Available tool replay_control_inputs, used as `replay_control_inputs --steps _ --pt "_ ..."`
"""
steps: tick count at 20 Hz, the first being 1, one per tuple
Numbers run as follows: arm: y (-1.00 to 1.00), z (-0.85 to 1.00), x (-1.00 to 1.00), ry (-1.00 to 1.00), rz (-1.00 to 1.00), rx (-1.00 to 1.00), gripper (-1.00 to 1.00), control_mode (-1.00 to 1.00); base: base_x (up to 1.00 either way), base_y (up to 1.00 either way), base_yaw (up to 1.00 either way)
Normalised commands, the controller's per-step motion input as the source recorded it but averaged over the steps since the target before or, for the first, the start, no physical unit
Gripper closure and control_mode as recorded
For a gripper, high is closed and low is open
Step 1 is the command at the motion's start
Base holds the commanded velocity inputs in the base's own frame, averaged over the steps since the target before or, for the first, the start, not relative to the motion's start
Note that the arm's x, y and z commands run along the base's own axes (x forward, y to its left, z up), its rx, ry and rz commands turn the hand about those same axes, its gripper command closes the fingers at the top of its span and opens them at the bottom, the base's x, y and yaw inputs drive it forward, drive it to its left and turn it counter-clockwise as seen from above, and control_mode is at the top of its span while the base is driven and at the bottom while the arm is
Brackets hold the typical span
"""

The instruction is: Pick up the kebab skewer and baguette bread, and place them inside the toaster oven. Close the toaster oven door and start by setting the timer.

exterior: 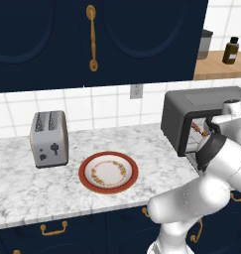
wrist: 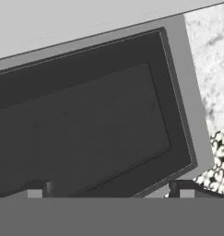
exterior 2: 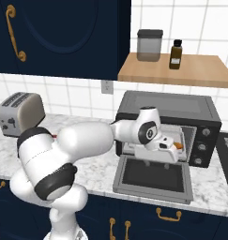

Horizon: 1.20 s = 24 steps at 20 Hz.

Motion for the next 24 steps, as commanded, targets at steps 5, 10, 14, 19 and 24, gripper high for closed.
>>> replay_control_inputs --steps 5,10,14,19,24 --pt "-0.09 -0.2 0.13 -0.11 -0.11 0.0 -1.0 -1.0 0.0 0.0 0.0" --pt "0.0 -0.42 0.05 -0.19 -0.1 0.0 -1.0 -1.0 0.0 0.0 0.0" --pt "0.0 -0.32 0.37 -0.08 -0.09 -0.01 -1.0 -1.0 0.0 0.0 0.0" --pt "0.0 -0.26 0.37 -0.06 -0.1 -0.01 -1.0 -1.0 0.0 0.0 0.0" --pt "0.0 0.0 0.29 -0.03 -0.13 0.0 -1.0 -1.0 0.0 0.0 0.0"
